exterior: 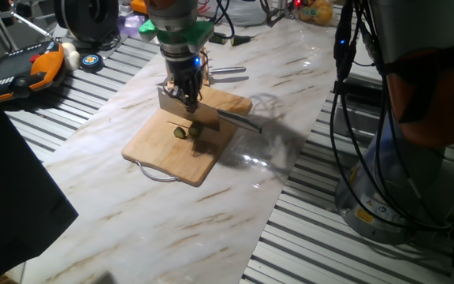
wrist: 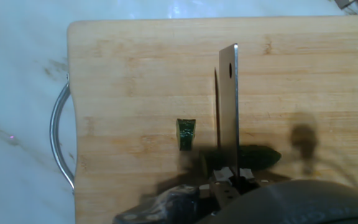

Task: Cut the cucumber into segments

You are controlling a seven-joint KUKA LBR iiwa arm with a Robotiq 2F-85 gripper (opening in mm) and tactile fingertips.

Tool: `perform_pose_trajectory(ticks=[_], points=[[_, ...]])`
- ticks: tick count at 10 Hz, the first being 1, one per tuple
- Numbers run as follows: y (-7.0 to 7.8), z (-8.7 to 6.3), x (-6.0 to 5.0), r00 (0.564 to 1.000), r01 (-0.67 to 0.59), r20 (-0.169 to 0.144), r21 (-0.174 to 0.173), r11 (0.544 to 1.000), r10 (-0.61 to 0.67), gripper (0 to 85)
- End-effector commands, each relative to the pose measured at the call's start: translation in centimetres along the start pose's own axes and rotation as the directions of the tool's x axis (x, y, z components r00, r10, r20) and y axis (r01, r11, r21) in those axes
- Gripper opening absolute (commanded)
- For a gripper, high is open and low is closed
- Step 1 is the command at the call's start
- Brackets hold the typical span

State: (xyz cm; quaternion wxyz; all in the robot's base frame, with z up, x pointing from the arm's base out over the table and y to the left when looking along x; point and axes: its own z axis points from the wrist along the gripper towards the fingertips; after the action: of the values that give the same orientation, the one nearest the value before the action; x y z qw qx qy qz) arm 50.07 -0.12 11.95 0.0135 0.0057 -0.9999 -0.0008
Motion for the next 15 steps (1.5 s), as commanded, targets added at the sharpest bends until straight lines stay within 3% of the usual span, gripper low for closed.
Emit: perform_pose_trajectory(ticks=[1,15], points=[[0.0,0.0,0.0,1.000,0.000,0.001,0.000,1.000,0.000,0.7],[0.1,1.2,-0.7,1.000,0.008,-0.008,-0.016,1.000,-0.008,0.7]])
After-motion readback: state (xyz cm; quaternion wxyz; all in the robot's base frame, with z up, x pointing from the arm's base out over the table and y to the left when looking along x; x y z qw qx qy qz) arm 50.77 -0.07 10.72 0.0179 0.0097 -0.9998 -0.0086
